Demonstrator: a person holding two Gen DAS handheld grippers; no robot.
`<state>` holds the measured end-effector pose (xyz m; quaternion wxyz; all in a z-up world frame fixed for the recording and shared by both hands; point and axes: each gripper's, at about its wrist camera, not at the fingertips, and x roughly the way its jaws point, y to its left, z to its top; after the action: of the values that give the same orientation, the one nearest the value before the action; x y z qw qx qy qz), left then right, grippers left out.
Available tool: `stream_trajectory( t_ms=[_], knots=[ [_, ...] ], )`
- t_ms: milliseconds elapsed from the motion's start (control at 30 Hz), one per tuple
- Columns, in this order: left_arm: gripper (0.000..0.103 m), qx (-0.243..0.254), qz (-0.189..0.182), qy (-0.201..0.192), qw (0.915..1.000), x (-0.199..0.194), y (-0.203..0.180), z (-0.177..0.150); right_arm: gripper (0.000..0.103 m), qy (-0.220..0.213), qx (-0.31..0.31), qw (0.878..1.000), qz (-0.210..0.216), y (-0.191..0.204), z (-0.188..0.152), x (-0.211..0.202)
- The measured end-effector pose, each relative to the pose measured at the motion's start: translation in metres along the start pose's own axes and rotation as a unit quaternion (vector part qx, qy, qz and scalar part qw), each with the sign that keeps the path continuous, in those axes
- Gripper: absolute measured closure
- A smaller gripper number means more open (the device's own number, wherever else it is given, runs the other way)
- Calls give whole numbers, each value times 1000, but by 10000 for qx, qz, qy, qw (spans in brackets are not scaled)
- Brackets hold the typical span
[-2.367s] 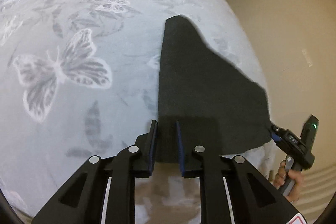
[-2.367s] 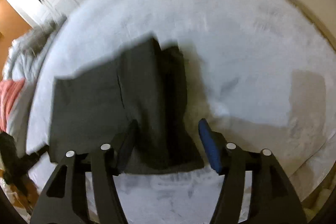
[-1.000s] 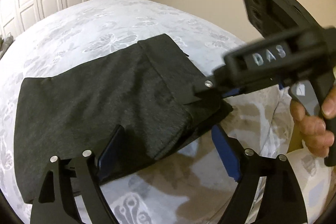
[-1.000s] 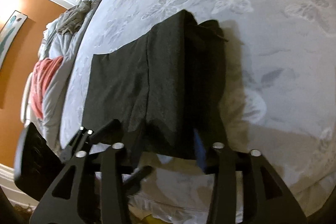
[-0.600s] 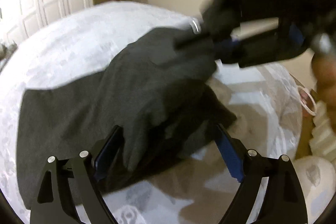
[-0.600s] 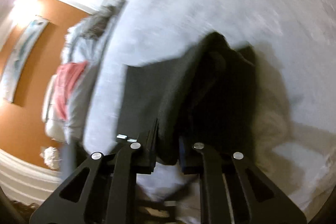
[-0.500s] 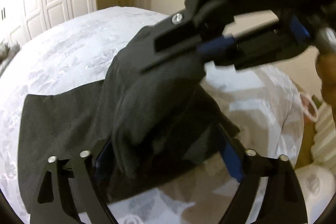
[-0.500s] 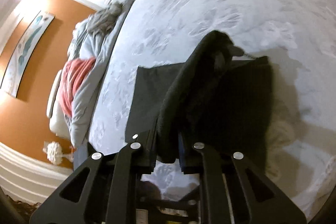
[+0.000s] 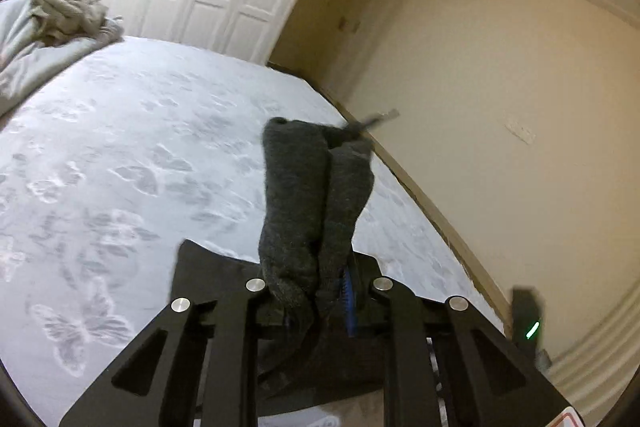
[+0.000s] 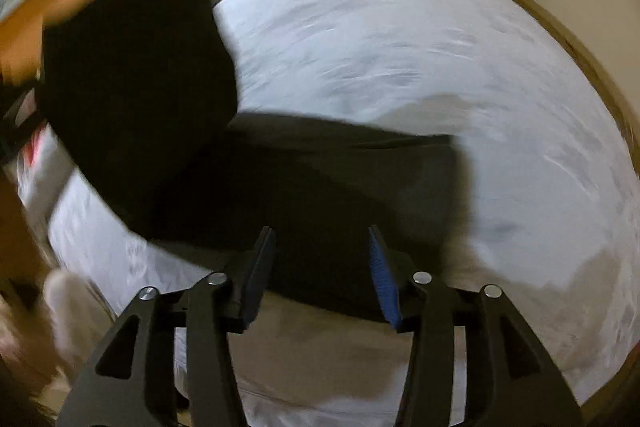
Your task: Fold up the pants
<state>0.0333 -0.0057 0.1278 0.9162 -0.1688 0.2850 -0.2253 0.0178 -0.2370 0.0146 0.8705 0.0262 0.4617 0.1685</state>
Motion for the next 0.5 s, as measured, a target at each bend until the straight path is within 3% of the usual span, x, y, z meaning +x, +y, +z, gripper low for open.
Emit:
stream_trajectory(
  t_ms=[133,300,433,500],
  knots=[
    [88,-215,-112,-49,9997,-16,15,-6,43,244,-786,9966,-103,58,0,44],
    [88,-300,-188,-120,9993,-21,26,-2,39,466,-1338,9897,-224,110,4,103],
    [88,-197,-194,-65,9996,-21,36,-7,37,232,-1660,9849,-442,118,3,118],
    [88,-333,-274,-32,9991,-21,44,-7,45,214,-1562,9869,-350,112,5,117]
  ],
)
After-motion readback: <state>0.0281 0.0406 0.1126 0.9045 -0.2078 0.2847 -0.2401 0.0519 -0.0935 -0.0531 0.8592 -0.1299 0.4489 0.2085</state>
